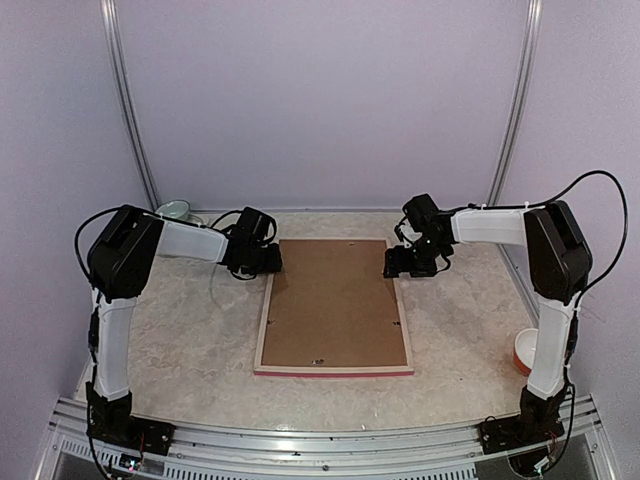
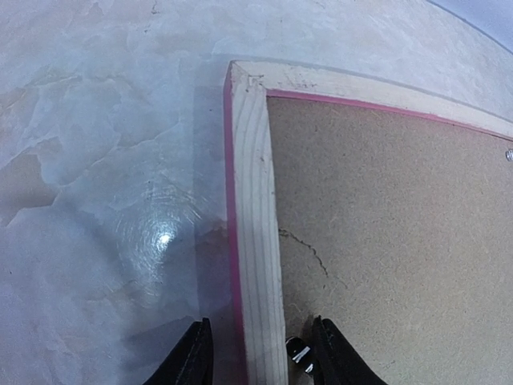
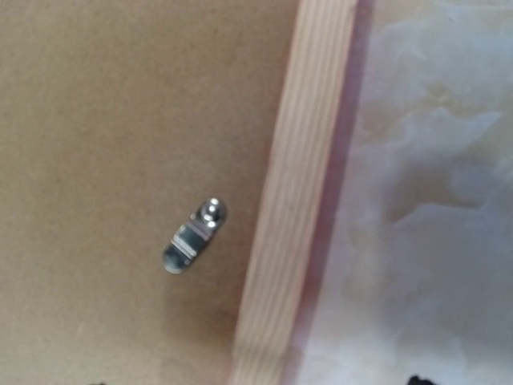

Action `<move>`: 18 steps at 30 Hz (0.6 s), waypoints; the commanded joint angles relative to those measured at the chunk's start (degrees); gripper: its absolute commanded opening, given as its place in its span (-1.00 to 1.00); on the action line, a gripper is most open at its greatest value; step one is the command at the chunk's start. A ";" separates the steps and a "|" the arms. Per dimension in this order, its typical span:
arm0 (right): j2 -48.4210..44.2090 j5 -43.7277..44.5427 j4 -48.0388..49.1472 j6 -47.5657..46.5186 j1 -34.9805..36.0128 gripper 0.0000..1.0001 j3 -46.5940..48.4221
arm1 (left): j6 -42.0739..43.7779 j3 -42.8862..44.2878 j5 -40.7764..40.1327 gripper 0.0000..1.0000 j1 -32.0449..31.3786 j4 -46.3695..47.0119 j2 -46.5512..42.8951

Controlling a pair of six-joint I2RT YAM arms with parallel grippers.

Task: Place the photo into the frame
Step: Press the fastener onto the backboard.

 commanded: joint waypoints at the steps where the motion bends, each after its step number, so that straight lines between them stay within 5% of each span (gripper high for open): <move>1: -0.73 -0.30 0.48 0.18 -0.27 0.60 -0.46 | -0.01 -1.99 -1.26 -0.16 -0.11 -4.66 -0.20; 18: -0.59 -0.54 0.40 0.25 -0.27 0.60 -0.32 | -0.33 -2.13 -1.25 -0.24 -0.01 -4.96 -2.06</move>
